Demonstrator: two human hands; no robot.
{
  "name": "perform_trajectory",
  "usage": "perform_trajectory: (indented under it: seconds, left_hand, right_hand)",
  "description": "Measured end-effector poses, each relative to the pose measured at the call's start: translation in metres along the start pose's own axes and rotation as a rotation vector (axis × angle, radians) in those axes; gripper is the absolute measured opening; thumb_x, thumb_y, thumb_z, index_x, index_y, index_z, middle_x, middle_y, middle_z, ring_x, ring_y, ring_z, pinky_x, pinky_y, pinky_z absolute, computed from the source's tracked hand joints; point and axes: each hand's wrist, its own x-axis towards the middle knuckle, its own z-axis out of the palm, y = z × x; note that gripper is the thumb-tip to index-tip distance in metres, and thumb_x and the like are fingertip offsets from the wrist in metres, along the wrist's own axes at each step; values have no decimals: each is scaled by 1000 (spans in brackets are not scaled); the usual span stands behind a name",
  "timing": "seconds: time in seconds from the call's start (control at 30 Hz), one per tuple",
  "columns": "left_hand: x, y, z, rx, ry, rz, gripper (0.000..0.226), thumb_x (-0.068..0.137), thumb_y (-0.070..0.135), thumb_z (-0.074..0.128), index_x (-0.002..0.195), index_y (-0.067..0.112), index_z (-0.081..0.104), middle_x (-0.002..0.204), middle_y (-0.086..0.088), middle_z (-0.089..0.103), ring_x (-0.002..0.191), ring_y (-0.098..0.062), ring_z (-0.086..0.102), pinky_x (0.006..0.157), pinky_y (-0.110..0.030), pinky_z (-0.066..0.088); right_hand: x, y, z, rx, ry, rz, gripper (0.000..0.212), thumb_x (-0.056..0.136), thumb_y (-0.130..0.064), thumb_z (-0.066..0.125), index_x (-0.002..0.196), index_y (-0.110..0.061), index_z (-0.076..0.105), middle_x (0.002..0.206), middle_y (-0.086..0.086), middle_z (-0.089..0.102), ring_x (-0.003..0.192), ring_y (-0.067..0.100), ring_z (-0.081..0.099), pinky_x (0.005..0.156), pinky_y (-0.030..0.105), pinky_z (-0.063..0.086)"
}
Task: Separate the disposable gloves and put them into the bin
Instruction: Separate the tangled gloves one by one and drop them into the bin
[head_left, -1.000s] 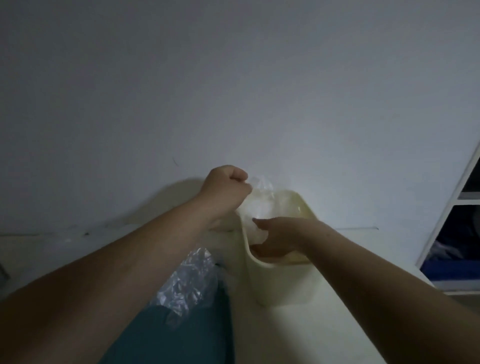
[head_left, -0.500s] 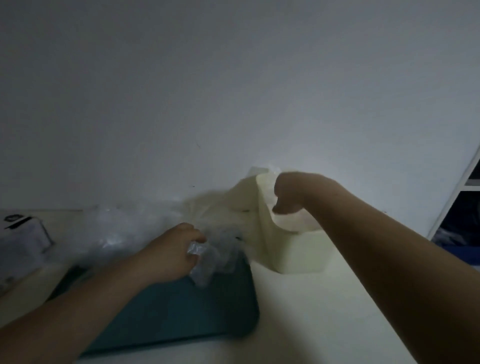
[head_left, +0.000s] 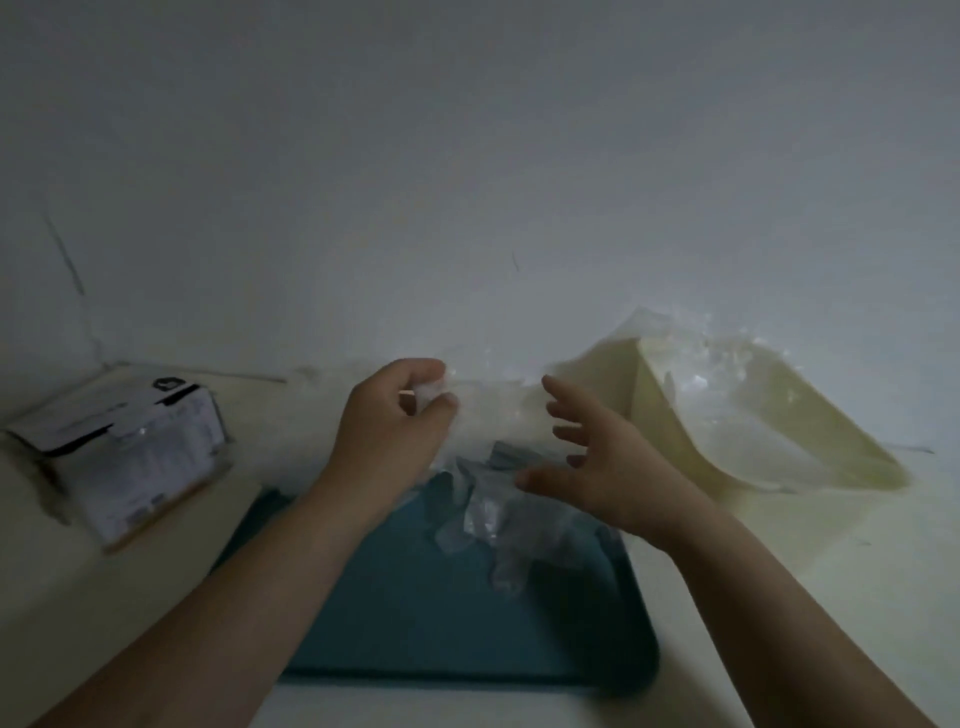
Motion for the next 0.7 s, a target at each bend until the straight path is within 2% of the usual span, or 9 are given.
perform_trajectory:
  seconds: [0.1,0.2,0.3,0.4,0.43,0.5,0.57,0.63,0.7]
  left_hand:
    - [12,3,4,-423,-64,-222,17,97,18,72,112,20,78,110,1,77,93,-19,75,79,-26,58]
    - [18,0,11,-800,-318,-469,25,97,18,68,109,-3,74,99,-12,72,80,-25,71,72,-35,60]
    - [18,-6,18,-857,-552,-485,47,101,22,62,132,-13,60,111,-20,69,101,-34,65,93,-43,53]
    - [16,-7,20,-883,-628,-520,55,98,34,59,137,-5,63,96,-13,75,87,-27,71,76,-35,58]
    - [16,-7,21,-911,-628,-562,58,97,41,59,135,-2,66,103,-15,75,89,-27,72,77,-35,60]
    - [18,-12,20,-995,-654,-627,65,96,53,58,132,1,71,129,-19,70,112,-33,68,100,-44,55]
    - [18,-16,16,-1067,-765,-630,81,95,66,57,141,-1,63,149,-23,57,139,-37,54,123,-52,34]
    - [18,-20,14,-1128,-883,-588,103,88,80,58,151,-1,51,158,-25,46,150,-40,41,128,-55,22]
    - [16,-25,11,-1075,-895,-509,108,80,83,62,151,1,51,155,-26,49,147,-40,45,125,-54,29]
  right_hand:
    - [14,3,5,139,9,-25,105,82,-24,87,162,-39,21,159,-6,43,143,18,46,115,38,44]
    - [28,0,6,458,35,-20,102,75,-22,92,159,-33,34,149,-2,55,134,21,57,108,47,53]
    - [37,0,4,701,-117,-71,65,87,-20,83,145,-12,55,135,16,67,121,39,67,103,55,54]
    - [42,5,6,833,-133,-1,48,93,-27,74,131,-1,60,131,31,63,122,52,61,105,61,47]
    - [42,5,6,824,-125,21,46,93,-30,72,129,-2,62,131,32,61,120,51,61,103,61,47]
    - [45,7,8,815,-129,65,48,93,-38,67,129,-6,65,130,31,62,123,52,60,110,66,43]
    - [45,7,7,852,-132,128,59,92,-48,63,133,-7,65,131,30,64,125,52,59,111,66,43]
    - [44,6,5,891,-130,143,61,91,-50,64,134,-7,65,128,27,67,120,49,64,105,60,51]
    - [42,4,4,851,-72,131,49,95,-39,69,129,-4,66,123,27,69,112,42,69,93,53,58]
